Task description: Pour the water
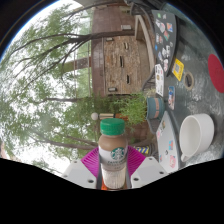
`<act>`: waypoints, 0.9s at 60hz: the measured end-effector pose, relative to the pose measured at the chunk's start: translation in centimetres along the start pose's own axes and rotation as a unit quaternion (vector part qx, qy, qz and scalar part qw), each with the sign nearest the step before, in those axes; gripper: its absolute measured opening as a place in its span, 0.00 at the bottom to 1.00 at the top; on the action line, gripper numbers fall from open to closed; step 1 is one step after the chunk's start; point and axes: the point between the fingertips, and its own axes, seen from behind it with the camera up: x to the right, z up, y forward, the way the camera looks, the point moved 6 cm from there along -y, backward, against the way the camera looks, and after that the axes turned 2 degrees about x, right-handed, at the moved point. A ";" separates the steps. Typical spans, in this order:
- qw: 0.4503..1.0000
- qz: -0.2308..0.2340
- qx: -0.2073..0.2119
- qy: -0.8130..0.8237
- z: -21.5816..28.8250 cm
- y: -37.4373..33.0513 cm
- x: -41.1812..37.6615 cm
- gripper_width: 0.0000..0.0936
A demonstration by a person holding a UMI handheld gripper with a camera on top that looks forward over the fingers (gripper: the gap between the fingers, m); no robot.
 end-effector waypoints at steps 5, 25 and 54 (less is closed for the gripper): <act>0.973 -0.012 0.005 -0.230 3.5 -1.2 -3.8 0.36; 0.698 -0.171 0.036 -0.694 17.7 -7.2 7.0 0.36; 0.671 -0.191 0.000 -0.717 18.1 -8.9 15.5 0.40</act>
